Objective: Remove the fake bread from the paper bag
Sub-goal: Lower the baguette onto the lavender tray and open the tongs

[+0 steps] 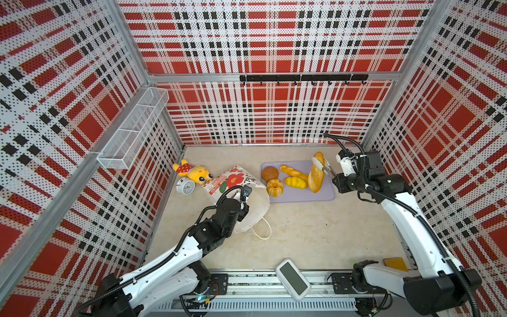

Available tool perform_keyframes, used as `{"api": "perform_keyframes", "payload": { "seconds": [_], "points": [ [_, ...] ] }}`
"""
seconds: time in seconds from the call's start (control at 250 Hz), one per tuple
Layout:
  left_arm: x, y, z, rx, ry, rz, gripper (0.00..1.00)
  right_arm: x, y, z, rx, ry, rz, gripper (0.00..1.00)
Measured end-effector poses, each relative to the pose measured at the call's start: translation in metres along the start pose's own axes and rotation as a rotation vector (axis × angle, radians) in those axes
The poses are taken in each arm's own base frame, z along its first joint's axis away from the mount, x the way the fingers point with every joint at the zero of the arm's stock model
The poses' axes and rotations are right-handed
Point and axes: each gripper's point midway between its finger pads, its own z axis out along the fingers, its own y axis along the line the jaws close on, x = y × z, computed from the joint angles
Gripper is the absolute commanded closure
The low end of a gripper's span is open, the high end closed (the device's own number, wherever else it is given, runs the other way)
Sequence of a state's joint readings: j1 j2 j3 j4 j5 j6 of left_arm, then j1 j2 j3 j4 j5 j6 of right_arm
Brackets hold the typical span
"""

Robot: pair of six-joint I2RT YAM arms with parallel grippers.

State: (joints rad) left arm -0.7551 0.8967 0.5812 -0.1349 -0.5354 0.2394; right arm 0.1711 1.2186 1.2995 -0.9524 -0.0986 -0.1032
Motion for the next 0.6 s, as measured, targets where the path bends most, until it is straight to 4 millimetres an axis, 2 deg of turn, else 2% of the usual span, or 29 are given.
{"api": "perform_keyframes", "payload": {
  "seconds": [0.124,0.308,0.456,0.6],
  "points": [
    [0.0,-0.001,0.0,0.002,0.0,0.001,1.0,0.004,-0.013,0.01,-0.006,0.029,-0.048,1.0],
    [0.001,-0.003,0.001,0.009,0.006,0.006,1.0,0.006,-0.022,0.028,-0.033,0.058,-0.099,1.0],
    [0.002,-0.004,0.002,0.01,0.007,0.007,1.0,0.013,-0.03,0.049,-0.055,0.105,-0.102,1.0],
    [0.002,-0.004,0.002,0.01,0.007,0.004,1.0,0.01,-0.035,0.059,-0.061,0.099,-0.091,1.0]
  ]
}}
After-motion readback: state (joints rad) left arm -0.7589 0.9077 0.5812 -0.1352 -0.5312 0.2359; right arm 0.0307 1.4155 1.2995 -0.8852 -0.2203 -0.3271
